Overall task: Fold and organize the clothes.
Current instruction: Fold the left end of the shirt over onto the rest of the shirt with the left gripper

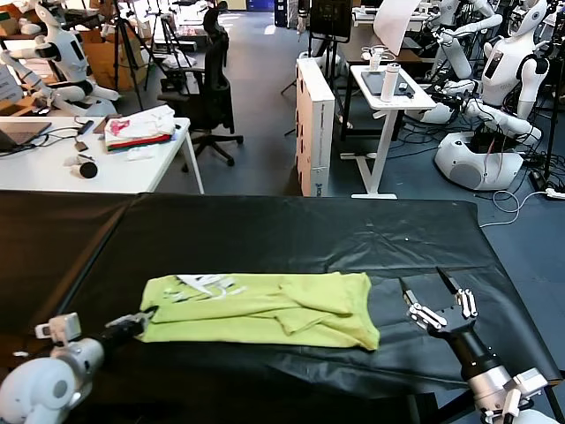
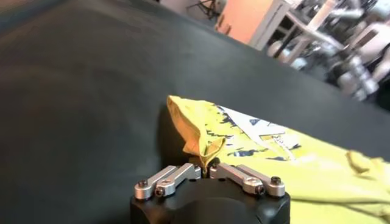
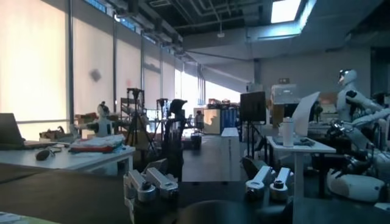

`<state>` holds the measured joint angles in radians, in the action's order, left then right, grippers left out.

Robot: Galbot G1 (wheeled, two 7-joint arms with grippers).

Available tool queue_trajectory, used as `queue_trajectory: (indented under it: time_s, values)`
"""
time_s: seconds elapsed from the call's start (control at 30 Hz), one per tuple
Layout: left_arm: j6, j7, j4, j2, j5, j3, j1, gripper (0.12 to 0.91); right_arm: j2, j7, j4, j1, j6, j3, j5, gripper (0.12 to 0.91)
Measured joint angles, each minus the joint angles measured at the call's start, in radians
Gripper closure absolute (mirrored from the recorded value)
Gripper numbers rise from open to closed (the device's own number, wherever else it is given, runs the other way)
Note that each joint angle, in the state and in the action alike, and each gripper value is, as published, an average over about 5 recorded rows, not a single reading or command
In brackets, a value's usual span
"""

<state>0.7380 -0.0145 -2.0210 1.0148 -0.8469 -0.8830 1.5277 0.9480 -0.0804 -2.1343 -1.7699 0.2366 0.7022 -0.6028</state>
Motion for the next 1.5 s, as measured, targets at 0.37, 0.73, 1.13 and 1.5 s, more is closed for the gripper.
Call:
queue_trajectory:
  time_s: [0.37,0.73,1.13,1.5]
  values:
    - [0.0,0.091,-0.112,0.016,-0.043,-0.052,0.034,0.852,0.016,0.015,-0.018,-0.008,-0.016,-0.005,-0.001,0.118]
    - [-0.001,0.161,-0.18,0.23,0.01,0.279,-0.056,0.852,0.063,0.017,-0.047,-0.05,-0.037,0.019,0.033,0.118]
    - [-0.002,0.164,-0.134,0.398,0.064,0.507,-0.146,0.852,0.104,0.016,-0.048,-0.048,-0.047,0.002,0.08,0.118]
    - [-0.002,0.168,-0.082,0.491,0.101,0.596,-0.193,0.852,0.111,0.017,-0.03,-0.039,-0.05,-0.001,0.084,0.118]
